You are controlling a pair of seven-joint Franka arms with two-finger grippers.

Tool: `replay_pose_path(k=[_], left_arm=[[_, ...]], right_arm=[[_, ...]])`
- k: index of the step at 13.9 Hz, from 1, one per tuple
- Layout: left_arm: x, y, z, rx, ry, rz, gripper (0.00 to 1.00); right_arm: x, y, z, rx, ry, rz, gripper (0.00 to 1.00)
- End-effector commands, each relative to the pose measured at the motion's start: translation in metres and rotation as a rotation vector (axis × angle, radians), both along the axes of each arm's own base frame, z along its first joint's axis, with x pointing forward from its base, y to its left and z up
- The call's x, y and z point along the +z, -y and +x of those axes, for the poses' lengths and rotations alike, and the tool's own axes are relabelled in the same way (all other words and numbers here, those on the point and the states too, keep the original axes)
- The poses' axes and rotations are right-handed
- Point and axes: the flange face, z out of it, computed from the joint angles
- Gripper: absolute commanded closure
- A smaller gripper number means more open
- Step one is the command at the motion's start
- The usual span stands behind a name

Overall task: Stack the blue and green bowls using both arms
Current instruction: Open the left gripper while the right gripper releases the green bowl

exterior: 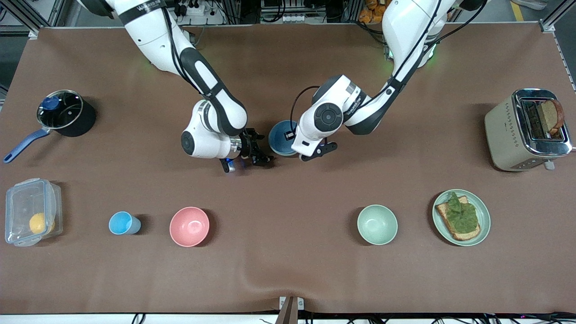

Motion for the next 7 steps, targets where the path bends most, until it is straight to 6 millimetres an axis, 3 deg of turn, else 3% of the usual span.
replay_pose_path(k=[1, 3, 7], left_arm=[[0.037, -0.017, 0.028, -0.011, 0.047, 0.072, 0.00], [0.068, -0.046, 0.063, -0.028, 0.114, 0.138, 0.00], [0.123, -0.124, 0.117, 0.011, 0.205, 0.209, 0.00]], right_arm=[[-0.002, -0.002, -0.001, -0.013, 0.009, 0.014, 0.00], [-0.002, -0.002, -0.001, -0.012, 0.009, 0.014, 0.00], [-0.001, -0.001, 0.000, -0.013, 0.010, 0.015, 0.00]])
